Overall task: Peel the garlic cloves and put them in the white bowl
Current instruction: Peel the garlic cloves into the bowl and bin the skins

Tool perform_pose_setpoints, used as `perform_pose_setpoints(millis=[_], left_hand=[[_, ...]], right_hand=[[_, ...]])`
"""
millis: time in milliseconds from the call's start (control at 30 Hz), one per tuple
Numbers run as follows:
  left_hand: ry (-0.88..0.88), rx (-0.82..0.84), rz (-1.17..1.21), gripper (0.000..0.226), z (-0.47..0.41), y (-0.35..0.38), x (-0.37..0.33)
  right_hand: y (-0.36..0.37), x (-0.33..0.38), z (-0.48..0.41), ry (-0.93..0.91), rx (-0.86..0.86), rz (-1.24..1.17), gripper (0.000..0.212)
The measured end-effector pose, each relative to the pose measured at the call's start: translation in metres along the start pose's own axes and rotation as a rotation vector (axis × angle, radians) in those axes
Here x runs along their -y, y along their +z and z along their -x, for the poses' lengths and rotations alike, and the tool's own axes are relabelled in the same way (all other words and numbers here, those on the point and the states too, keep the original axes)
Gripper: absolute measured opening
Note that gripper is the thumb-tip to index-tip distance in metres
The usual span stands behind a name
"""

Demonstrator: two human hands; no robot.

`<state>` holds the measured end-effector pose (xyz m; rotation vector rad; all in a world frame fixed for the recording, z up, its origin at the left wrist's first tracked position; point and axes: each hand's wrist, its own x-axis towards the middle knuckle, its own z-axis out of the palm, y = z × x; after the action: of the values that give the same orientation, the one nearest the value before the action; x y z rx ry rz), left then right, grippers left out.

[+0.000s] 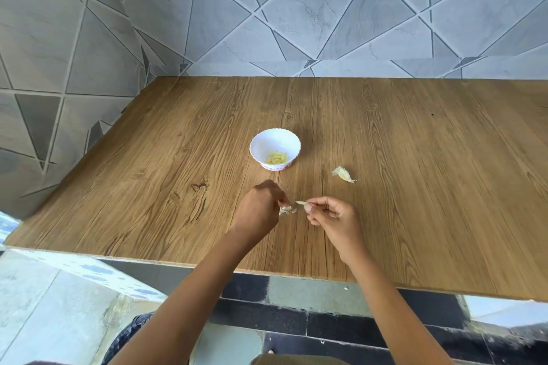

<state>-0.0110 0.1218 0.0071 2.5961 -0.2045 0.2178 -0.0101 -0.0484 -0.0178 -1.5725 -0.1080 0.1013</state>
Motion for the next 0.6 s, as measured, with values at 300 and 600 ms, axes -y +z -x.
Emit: perform_pose_setpoints(millis=[300, 600], left_hand=[[-0.137, 0.015, 0.356, 0.014, 0.003, -0.013, -0.007], [-0.271, -0.034, 0.426, 0.006, 0.002, -0.021, 0.012]], right_hand=[[0.002, -0.003, -0.002, 0.009, 0.032, -0.005, 0.008], [0.011, -0.01, -0.007, -0.124, 0.01, 0.322, 0.01]])
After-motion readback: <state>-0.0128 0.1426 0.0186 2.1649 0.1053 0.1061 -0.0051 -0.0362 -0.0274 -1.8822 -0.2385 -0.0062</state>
